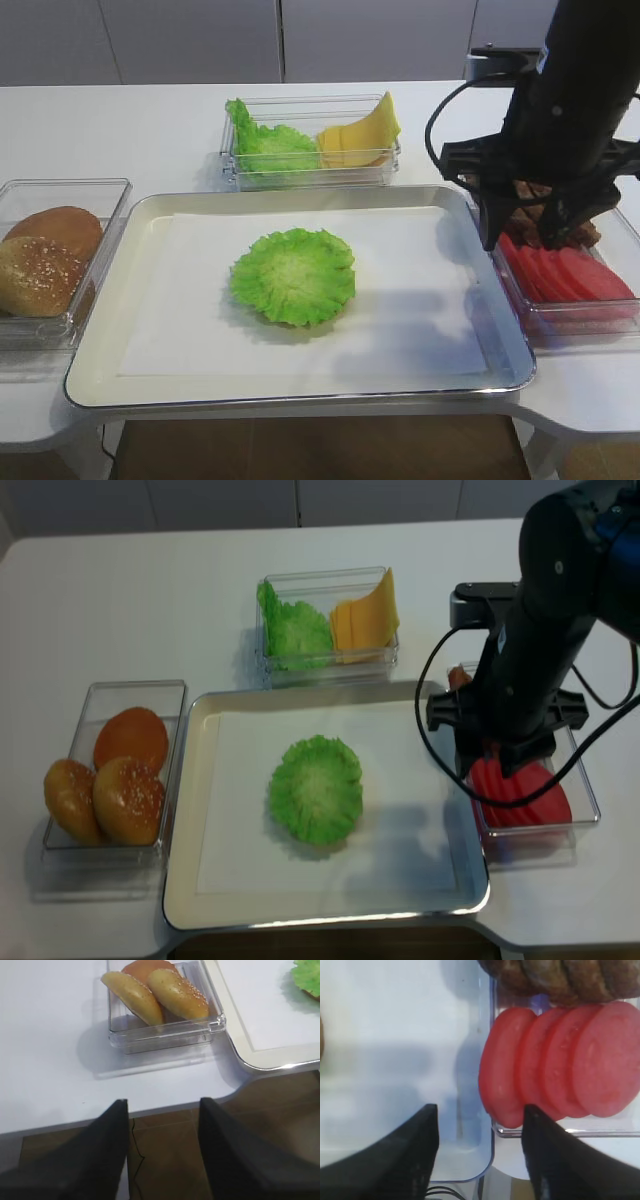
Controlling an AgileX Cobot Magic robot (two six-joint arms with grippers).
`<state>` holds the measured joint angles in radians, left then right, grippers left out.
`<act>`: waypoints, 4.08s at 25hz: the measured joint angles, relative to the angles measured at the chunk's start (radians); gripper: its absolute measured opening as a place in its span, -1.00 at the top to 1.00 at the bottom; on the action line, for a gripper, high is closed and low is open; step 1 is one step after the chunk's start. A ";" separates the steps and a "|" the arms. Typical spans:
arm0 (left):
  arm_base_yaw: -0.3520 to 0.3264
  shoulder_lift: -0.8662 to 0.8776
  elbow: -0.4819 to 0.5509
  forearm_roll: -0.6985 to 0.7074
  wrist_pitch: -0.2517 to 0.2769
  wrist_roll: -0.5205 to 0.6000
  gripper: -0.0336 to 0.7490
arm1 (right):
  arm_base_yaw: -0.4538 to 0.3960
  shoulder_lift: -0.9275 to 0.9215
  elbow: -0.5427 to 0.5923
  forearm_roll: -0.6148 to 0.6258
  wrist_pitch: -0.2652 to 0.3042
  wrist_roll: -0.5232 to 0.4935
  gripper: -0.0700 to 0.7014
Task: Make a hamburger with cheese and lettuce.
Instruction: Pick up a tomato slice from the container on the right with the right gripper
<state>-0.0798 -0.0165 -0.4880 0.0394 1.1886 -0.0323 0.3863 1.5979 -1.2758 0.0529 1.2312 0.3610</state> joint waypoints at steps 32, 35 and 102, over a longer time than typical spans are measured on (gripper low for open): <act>0.000 0.000 0.000 0.000 0.000 0.000 0.04 | 0.000 0.094 0.000 -0.001 -0.029 -0.014 -0.27; 0.000 0.000 0.000 0.000 0.000 0.000 0.04 | 0.000 0.094 0.000 -0.001 -0.032 -0.016 -0.27; 0.000 0.000 0.000 0.000 0.000 0.000 0.04 | 0.000 0.109 0.000 -0.046 -0.042 -0.025 0.34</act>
<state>-0.0798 -0.0165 -0.4880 0.0394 1.1886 -0.0323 0.3863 1.7066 -1.2758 0.0073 1.1889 0.3364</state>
